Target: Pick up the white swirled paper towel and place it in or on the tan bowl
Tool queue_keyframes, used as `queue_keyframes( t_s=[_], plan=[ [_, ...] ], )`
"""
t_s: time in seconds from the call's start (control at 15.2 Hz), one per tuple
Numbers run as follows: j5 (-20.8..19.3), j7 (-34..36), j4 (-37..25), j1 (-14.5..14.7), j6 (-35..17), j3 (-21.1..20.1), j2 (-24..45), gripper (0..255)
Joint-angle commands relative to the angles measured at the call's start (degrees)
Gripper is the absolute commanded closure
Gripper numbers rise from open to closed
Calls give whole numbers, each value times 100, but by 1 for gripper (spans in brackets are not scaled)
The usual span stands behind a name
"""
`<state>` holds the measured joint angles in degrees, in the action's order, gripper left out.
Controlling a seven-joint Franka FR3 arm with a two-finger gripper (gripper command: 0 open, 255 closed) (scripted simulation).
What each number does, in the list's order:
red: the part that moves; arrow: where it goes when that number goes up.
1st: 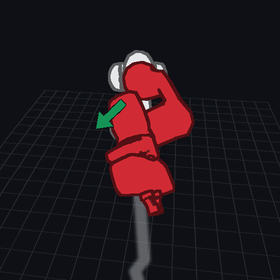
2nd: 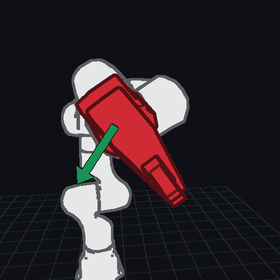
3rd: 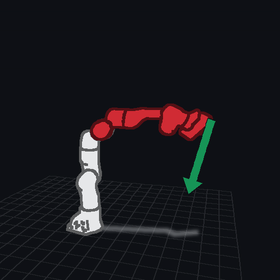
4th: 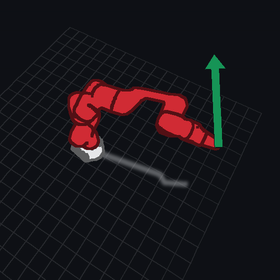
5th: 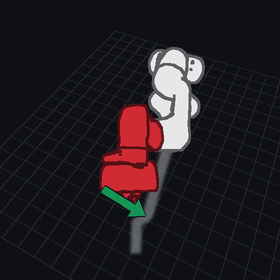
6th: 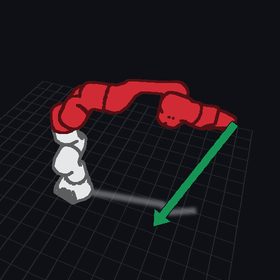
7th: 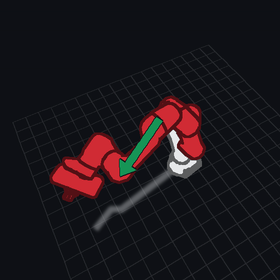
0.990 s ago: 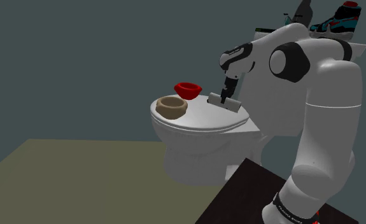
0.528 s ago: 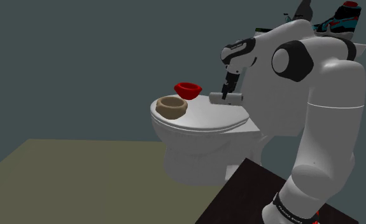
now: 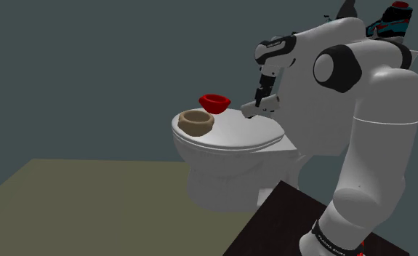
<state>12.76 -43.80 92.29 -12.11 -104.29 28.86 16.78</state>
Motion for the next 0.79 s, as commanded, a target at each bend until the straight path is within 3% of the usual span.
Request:
queue_keyframes(
  t_s=[0.0,0.73],
  plan=[
    [-13,16,-139,-10,148,7,-10,255],
    [-35,99,-996,-85,992,37,-5,255]
  ],
)
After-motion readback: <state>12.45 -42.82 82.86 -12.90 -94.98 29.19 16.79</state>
